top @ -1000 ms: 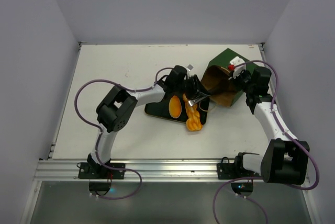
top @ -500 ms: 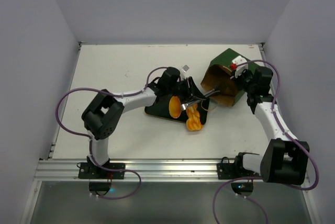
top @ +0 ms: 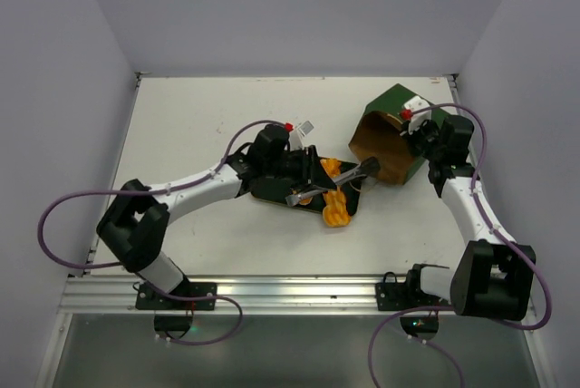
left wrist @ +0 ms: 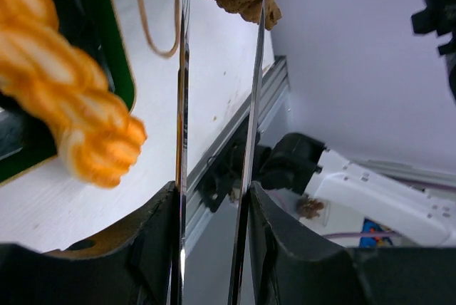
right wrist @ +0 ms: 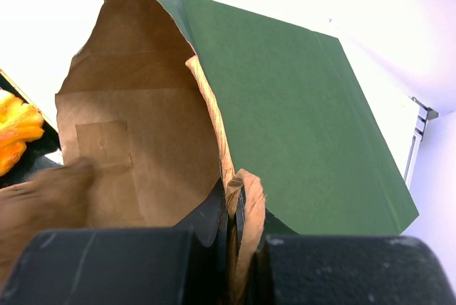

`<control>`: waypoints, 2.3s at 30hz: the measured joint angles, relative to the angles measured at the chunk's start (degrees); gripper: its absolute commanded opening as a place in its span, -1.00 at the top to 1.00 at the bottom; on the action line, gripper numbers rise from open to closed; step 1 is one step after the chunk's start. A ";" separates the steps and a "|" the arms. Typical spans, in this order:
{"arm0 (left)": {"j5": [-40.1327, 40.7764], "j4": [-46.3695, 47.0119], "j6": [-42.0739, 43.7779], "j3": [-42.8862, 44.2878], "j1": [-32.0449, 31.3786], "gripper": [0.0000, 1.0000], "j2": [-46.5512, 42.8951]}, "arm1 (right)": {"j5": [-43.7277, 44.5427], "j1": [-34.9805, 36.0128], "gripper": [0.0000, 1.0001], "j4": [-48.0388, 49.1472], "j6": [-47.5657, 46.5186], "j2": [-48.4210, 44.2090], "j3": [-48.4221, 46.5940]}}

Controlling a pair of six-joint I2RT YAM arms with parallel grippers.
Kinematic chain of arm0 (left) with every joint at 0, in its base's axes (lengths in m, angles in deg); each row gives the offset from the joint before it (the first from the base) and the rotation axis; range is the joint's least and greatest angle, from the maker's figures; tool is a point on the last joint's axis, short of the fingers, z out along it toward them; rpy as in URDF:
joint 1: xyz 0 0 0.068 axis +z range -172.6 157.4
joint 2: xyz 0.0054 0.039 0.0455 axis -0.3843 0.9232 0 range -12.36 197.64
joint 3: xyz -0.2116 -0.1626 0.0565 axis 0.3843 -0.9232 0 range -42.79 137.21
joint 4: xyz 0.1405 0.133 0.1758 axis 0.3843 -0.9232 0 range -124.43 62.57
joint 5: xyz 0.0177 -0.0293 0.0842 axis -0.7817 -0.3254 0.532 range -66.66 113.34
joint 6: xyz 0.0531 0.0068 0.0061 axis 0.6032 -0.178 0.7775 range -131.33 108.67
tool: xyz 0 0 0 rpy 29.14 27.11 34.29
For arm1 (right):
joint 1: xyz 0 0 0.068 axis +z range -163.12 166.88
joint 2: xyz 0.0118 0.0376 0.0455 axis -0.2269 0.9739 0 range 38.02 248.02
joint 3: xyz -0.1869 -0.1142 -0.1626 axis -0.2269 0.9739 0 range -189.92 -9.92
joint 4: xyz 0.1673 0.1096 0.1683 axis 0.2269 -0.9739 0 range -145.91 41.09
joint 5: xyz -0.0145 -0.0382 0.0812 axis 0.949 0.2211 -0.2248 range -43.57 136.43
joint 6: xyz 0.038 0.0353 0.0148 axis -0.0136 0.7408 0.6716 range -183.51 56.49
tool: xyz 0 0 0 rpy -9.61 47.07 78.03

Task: Take the fake bread out of the paper bag

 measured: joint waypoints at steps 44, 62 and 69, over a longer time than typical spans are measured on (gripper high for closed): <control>22.27 -30.64 24.02 -10.29 19.19 0.89 -20.70 | -0.02 -0.13 0.98 0.00 0.17 0.00 0.02; 21.29 -32.94 26.08 -8.90 19.19 0.61 -22.05 | -0.04 -0.13 0.97 0.00 0.17 0.02 0.02; 20.39 -33.33 26.32 -8.87 19.19 0.48 -22.10 | -0.04 -0.13 0.97 0.00 0.17 0.02 0.02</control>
